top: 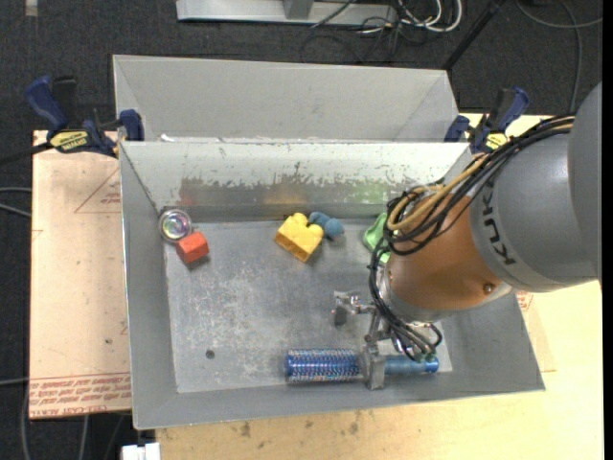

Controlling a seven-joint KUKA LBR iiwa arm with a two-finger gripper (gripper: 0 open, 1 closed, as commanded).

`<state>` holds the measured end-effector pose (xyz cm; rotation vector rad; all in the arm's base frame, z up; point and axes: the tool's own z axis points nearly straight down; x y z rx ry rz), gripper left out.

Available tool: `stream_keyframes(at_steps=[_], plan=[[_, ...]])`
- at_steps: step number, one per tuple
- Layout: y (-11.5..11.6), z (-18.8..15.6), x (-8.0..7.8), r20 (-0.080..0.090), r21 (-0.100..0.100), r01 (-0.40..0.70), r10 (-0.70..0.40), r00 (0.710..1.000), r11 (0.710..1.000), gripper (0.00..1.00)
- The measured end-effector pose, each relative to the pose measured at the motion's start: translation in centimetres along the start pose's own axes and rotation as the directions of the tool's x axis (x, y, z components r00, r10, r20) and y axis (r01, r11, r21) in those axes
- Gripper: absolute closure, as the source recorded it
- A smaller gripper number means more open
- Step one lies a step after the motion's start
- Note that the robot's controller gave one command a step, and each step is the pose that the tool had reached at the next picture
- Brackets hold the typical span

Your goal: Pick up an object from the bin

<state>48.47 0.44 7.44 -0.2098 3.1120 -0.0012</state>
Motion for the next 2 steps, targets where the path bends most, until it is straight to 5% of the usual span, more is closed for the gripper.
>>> stream_keyframes(at_steps=[1, 2], plan=[[4.62, 0.2, -0.76, -0.014, -0.003, -0.067, 0.067, 0.998, 0.998, 0.0], [4.52, 0.17, -0.79, -0.01, -0.003, -0.021, 0.021, 1.0, 1.0, 0.0]])
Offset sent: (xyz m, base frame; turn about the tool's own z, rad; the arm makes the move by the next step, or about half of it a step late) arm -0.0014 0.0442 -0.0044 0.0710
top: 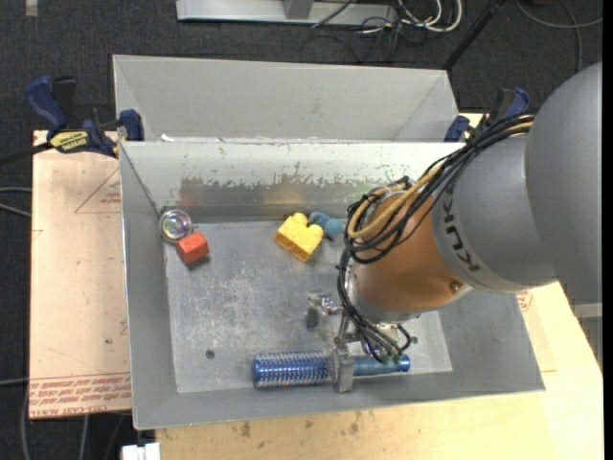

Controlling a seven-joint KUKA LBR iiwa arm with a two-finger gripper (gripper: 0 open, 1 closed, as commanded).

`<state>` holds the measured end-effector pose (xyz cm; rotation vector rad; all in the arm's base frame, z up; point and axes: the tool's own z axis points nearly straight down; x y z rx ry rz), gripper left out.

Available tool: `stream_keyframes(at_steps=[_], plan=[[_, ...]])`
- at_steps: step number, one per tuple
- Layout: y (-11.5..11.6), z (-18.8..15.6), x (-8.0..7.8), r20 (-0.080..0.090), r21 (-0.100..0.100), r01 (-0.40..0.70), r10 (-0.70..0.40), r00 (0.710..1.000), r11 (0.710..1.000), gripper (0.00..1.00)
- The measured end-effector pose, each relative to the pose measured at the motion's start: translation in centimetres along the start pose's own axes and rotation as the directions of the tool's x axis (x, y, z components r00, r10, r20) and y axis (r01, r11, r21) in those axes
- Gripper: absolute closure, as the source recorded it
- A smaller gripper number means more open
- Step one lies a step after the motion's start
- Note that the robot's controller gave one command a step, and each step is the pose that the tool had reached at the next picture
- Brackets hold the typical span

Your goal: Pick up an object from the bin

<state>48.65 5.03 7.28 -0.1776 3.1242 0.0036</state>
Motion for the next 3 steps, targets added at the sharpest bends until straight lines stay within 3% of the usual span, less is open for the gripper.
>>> stream_keyframes(at_steps=[1, 2, 3], plan=[[-0.45, -0.02, 0.38, 0.001, 0.0, -0.124, 0.124, 0.992, 0.992, 0.0], [-0.28, -0.46, 0.68, -0.006, 0.003, -0.274, 0.274, 0.962, 0.962, 0.0], [-0.24, -0.47, 0.73, -0.008, 0.003, -0.273, 0.273, 0.962, 0.962, 1.0]])
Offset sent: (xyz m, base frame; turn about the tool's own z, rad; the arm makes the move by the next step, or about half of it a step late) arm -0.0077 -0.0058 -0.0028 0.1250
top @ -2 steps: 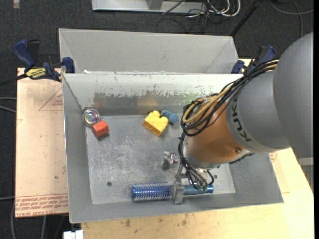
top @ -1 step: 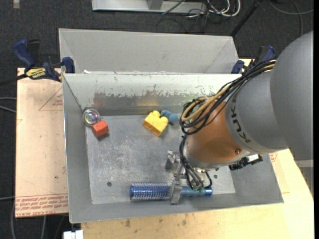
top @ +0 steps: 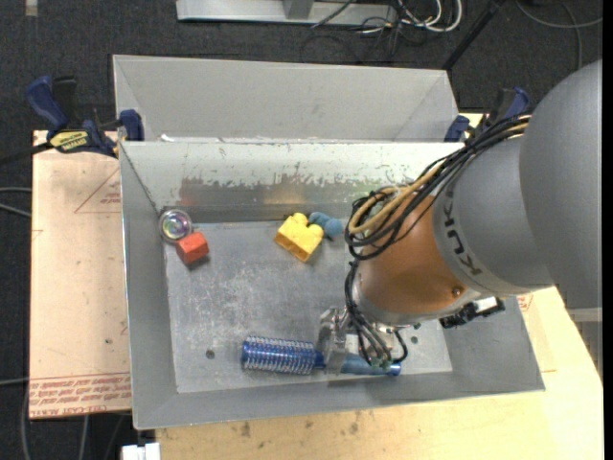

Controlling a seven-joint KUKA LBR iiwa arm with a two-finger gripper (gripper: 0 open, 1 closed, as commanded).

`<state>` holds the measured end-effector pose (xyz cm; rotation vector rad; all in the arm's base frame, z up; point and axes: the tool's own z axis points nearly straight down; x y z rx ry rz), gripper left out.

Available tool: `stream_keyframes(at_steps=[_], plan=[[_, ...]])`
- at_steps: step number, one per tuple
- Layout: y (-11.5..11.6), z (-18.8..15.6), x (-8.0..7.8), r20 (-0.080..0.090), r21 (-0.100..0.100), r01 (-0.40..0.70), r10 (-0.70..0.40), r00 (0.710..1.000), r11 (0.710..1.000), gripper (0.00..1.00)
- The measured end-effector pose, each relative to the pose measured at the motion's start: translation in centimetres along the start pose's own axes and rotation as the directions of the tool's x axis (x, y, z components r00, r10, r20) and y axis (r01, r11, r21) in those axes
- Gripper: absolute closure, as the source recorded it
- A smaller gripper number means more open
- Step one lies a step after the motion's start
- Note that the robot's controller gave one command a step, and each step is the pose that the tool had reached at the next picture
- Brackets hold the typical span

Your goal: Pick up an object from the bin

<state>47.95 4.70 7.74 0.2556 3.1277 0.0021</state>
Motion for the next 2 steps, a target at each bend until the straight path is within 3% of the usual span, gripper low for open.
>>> stream_keyframes(at_steps=[1, 2], plan=[[0.16, -13.64, -2.99, 0.008, -0.002, -0.015, 0.015, 1.0, 1.0, 1.0], [0.13, -13.19, -2.78, -0.001, 0.001, -0.015, 0.015, 1.0, 1.0, 0.0]])
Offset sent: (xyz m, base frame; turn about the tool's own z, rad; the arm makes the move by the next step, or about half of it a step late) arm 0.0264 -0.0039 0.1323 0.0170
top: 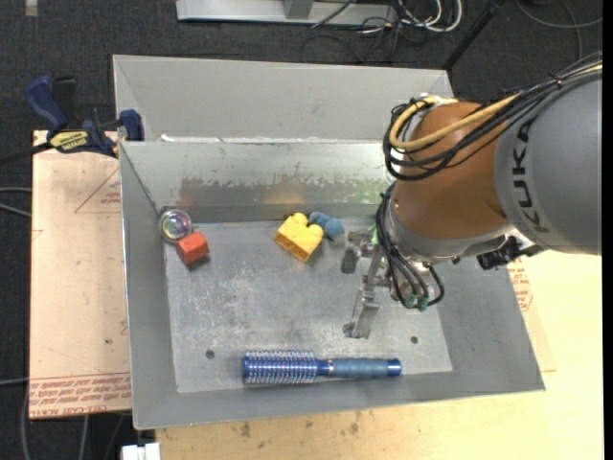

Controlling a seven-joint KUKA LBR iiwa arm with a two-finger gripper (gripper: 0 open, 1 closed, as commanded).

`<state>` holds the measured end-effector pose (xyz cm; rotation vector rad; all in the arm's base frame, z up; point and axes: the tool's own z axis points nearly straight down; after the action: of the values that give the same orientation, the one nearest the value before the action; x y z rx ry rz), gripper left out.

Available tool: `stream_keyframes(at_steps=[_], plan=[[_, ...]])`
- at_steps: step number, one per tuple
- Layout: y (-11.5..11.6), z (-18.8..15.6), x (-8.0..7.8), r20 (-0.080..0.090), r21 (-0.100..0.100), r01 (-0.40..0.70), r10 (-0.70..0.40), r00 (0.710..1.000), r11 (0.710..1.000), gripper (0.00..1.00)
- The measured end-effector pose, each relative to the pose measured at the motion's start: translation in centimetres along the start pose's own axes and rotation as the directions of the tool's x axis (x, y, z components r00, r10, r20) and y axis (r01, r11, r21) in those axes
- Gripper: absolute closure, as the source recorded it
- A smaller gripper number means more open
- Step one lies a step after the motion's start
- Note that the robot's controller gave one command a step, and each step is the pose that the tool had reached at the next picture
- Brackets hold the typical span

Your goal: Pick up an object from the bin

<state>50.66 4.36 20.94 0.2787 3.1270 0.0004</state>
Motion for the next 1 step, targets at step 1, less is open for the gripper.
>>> stream_keyframes(at_steps=[1], plan=[[-0.9, 8.13, 2.91, -0.012, 0.002, 0.043, -0.043, 0.999, 0.999, 0.0]])
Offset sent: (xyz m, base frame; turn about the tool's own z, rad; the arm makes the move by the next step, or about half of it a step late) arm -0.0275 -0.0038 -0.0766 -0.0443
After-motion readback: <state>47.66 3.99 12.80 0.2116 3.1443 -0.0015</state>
